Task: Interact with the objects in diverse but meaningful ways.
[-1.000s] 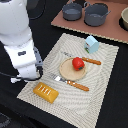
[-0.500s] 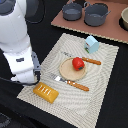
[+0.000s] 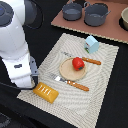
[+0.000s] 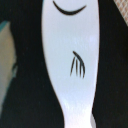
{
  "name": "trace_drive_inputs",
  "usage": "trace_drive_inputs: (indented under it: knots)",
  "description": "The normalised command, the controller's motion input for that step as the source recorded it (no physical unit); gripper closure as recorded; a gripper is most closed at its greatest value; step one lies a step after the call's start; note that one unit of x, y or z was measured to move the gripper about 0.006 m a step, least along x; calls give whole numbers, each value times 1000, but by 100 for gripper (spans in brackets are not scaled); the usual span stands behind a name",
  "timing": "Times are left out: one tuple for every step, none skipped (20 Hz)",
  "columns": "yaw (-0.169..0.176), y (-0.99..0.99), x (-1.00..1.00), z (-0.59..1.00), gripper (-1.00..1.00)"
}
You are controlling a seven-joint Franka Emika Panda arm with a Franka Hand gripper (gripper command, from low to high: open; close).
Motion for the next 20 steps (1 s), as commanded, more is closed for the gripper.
trace_drive_inputs:
  knots:
    - [51,0,-200,-263,100]
    - [51,0,-166,-266,100]
    - [52,6,-123,-231,100]
    - [49,14,-109,-186,100]
    - [42,3,-97,-120,100]
    - [38,37,-69,0,100]
    - [46,191,0,0,100]
    - [55,263,0,60,100]
    - [49,280,0,129,100]
    - [41,289,0,151,100]
    - [41,351,0,249,100]
    - [45,469,0,523,100]
    - [32,563,9,743,100]
    - [32,663,0,894,100]
    - [51,774,66,957,100]
    - [70,791,123,1000,100]
    - [73,803,106,1000,100]
    - [74,811,114,954,100]
    - [72,823,177,929,100]
    - [70,837,220,880,100]
